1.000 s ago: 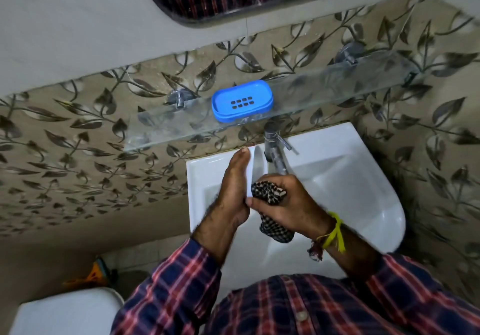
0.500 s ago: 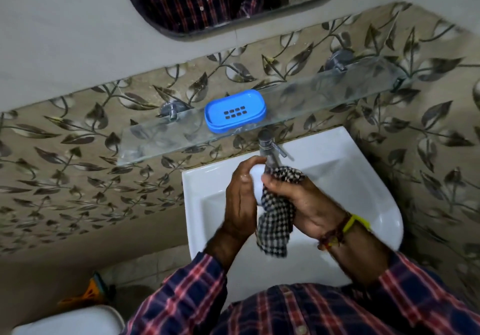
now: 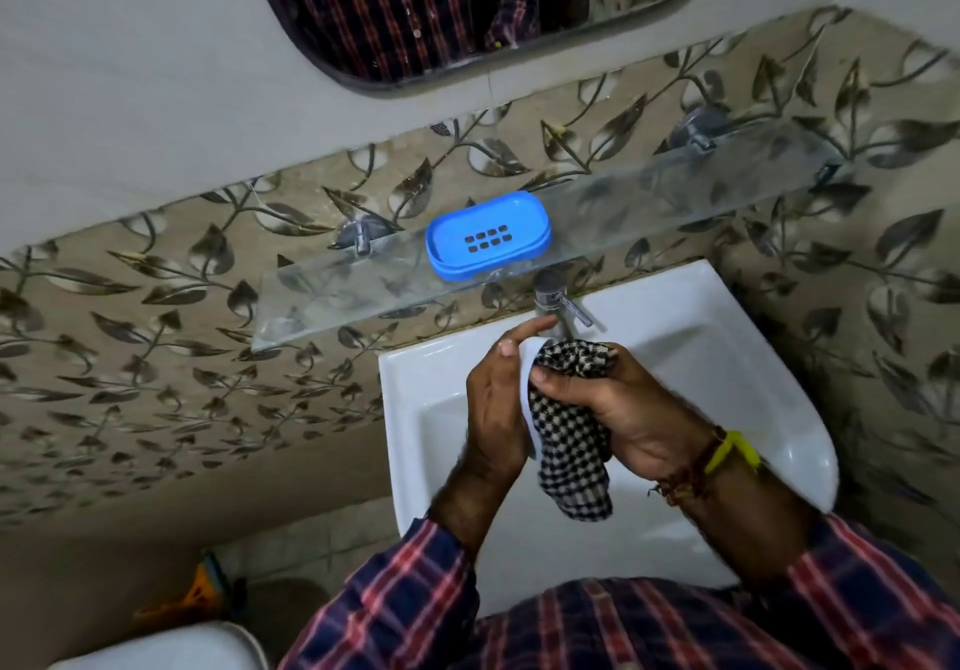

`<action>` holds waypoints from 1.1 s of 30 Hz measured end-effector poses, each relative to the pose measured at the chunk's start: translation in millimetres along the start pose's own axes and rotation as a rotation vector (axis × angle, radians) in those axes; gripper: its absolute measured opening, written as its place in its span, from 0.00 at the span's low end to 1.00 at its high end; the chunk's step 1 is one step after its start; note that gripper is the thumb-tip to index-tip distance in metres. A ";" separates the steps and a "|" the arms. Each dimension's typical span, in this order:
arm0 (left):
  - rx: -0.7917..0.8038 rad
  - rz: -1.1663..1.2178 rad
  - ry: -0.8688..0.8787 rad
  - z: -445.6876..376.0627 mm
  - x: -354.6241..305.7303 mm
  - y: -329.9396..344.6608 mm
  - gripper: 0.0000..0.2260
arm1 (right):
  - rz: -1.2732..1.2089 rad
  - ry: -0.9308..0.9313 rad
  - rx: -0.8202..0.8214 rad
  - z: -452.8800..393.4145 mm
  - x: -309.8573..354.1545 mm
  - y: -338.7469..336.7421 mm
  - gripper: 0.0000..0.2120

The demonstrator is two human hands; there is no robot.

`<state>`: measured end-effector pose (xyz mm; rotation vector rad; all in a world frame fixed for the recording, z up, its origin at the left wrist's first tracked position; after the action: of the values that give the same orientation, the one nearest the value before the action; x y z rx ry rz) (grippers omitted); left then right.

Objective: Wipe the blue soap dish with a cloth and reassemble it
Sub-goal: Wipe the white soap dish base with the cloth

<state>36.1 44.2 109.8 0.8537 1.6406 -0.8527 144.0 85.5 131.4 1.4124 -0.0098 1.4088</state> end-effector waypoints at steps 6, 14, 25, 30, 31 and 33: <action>-0.037 -0.142 -0.053 -7.2 1.4 -7.5 0.24 | 0.287 -0.124 0.068 0.1 -1.7 0.9 0.13; 0.100 0.126 -0.268 20.8 9.9 17.5 0.29 | 0.033 -0.070 -0.215 -8.2 -5.2 -17.3 0.14; 0.056 0.054 -0.499 3.7 0.8 0.9 0.34 | 0.106 0.068 -0.031 -3.5 -11.3 -13.8 0.05; 0.086 -0.010 -0.371 1.9 1.4 1.6 0.29 | 0.208 0.082 0.022 0.9 -5.6 -11.9 0.04; 0.105 -0.007 -0.347 4.3 1.1 2.7 0.29 | 0.193 0.069 0.022 -0.5 -3.8 -12.9 0.07; 0.077 -0.016 -0.332 2.9 -1.6 -0.8 0.27 | 0.195 0.063 0.058 0.1 -4.7 -11.4 0.09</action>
<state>37.1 41.2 110.9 0.7084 1.3329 -1.0163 150.0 87.1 120.8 1.4447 -0.0681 1.6245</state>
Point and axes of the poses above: each hand's wrist, its own z-axis away from the middle knuckle, its own y-axis out of the palm, x = y × z, the point moved 4 cm from there along -z, towards the middle knuckle, and after that the axes turned 12 degrees about -z, right-handed, at the moved point
